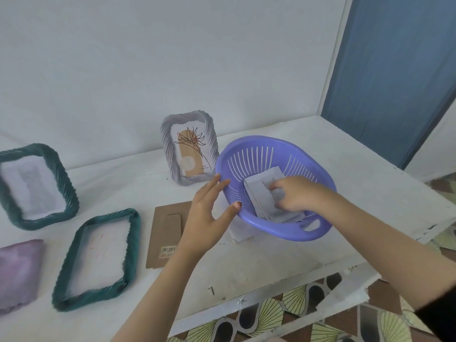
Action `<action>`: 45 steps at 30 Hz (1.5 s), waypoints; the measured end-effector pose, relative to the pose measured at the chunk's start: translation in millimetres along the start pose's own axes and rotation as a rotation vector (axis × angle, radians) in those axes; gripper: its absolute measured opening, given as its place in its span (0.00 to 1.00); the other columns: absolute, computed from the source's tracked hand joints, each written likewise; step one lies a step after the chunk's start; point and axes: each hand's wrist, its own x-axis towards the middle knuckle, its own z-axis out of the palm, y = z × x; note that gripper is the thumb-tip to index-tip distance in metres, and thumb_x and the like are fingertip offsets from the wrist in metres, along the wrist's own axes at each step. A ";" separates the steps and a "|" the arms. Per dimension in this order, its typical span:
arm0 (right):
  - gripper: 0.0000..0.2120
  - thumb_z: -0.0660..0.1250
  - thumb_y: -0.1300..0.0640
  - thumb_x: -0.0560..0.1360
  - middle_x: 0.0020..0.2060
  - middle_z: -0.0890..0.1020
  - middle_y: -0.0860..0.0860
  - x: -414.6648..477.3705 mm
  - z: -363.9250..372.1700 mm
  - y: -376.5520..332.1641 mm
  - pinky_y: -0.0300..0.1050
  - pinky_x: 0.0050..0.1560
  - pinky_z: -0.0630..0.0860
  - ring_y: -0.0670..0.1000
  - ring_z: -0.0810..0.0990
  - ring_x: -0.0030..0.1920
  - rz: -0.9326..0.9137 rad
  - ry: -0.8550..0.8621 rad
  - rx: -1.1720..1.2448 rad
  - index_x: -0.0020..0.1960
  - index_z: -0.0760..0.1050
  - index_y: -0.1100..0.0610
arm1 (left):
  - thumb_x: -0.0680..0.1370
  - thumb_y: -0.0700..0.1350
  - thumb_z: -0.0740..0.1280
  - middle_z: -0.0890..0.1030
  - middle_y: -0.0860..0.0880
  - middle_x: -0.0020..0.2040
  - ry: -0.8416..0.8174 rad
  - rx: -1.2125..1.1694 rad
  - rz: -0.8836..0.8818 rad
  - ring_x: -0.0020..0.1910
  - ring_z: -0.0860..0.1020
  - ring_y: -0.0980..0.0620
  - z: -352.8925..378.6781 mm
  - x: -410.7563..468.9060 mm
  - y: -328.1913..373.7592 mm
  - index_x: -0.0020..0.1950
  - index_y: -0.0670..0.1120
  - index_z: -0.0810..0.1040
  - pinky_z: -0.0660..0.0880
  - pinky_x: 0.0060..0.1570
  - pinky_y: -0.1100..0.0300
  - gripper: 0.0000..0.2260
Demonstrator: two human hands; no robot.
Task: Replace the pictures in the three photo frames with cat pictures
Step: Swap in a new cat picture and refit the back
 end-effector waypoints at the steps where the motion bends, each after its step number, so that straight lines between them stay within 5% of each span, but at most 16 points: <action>1: 0.25 0.64 0.58 0.75 0.64 0.71 0.56 1.5 3.6 -0.8 0.42 0.46 0.69 0.56 0.76 0.58 0.027 -0.047 -0.107 0.70 0.65 0.48 | 0.71 0.58 0.64 0.64 0.61 0.70 0.000 0.013 0.006 0.69 0.58 0.65 -1.4 0.8 0.3 0.65 0.59 0.69 0.57 0.66 0.64 0.22; 4: 0.25 0.66 0.55 0.73 0.61 0.68 0.59 2.7 9.0 -4.4 0.45 0.43 0.68 0.59 0.76 0.55 0.059 -0.035 -0.269 0.68 0.63 0.52 | 0.69 0.60 0.64 0.65 0.60 0.70 -0.004 0.039 0.008 0.70 0.59 0.64 -4.8 2.5 -0.9 0.64 0.59 0.70 0.58 0.67 0.62 0.24; 10: 0.43 0.75 0.45 0.65 0.61 0.68 0.60 8.0 6.5 -10.9 0.47 0.46 0.70 0.61 0.73 0.59 0.107 -0.061 -0.278 0.73 0.54 0.50 | 0.68 0.61 0.65 0.66 0.61 0.70 -0.003 0.033 -0.003 0.70 0.60 0.63 -5.5 3.2 -3.2 0.64 0.59 0.71 0.60 0.68 0.60 0.24; 16: 0.45 0.76 0.46 0.64 0.61 0.68 0.63 12.8 11.8 -13.6 0.48 0.48 0.71 0.62 0.72 0.60 0.126 -0.032 -0.198 0.72 0.54 0.52 | 0.68 0.61 0.66 0.65 0.62 0.70 -0.009 0.022 -0.012 0.69 0.60 0.64 -6.6 4.1 -3.2 0.63 0.59 0.72 0.59 0.67 0.61 0.24; 24: 0.32 0.73 0.61 0.69 0.52 0.74 0.56 16.1 2.2 -2.0 0.45 0.39 0.72 0.56 0.75 0.48 0.098 0.080 0.096 0.67 0.61 0.55 | 0.67 0.62 0.66 0.65 0.63 0.70 -0.015 -0.008 -0.035 0.69 0.60 0.65 -6.7 4.2 -3.8 0.63 0.60 0.72 0.59 0.66 0.62 0.25; 26: 0.29 0.72 0.59 0.70 0.50 0.73 0.54 15.7 1.9 1.9 0.42 0.34 0.67 0.55 0.73 0.47 0.078 0.086 0.131 0.66 0.62 0.56 | 0.67 0.62 0.66 0.65 0.63 0.70 -0.017 -0.004 -0.038 0.69 0.60 0.65 -6.7 4.4 -3.9 0.63 0.61 0.72 0.59 0.66 0.62 0.25; 33: 0.35 0.68 0.43 0.71 0.58 0.76 0.55 16.7 8.1 -7.4 0.46 0.45 0.70 0.57 0.75 0.56 -0.026 0.120 -0.041 0.70 0.59 0.57 | 0.67 0.62 0.67 0.66 0.62 0.69 -0.016 -0.006 -0.039 0.69 0.61 0.65 -6.8 5.3 -3.9 0.62 0.60 0.72 0.59 0.66 0.62 0.24; 41: 0.25 0.67 0.58 0.72 0.36 0.68 0.51 14.3 8.6 -14.9 0.44 0.30 0.64 0.56 0.73 0.41 -0.054 0.117 -0.171 0.65 0.62 0.59 | 0.67 0.62 0.67 0.66 0.62 0.69 -0.024 -0.020 -0.040 0.69 0.61 0.64 -7.4 4.8 -4.4 0.61 0.62 0.72 0.61 0.67 0.59 0.23; 45: 0.27 0.67 0.52 0.74 0.53 0.76 0.57 10.8 -0.2 -7.9 0.46 0.42 0.70 0.57 0.76 0.50 -0.057 0.103 0.031 0.67 0.61 0.58 | 0.67 0.62 0.67 0.66 0.62 0.69 -0.036 -0.020 -0.038 0.69 0.62 0.64 -9.1 5.3 -4.6 0.62 0.63 0.71 0.62 0.68 0.57 0.23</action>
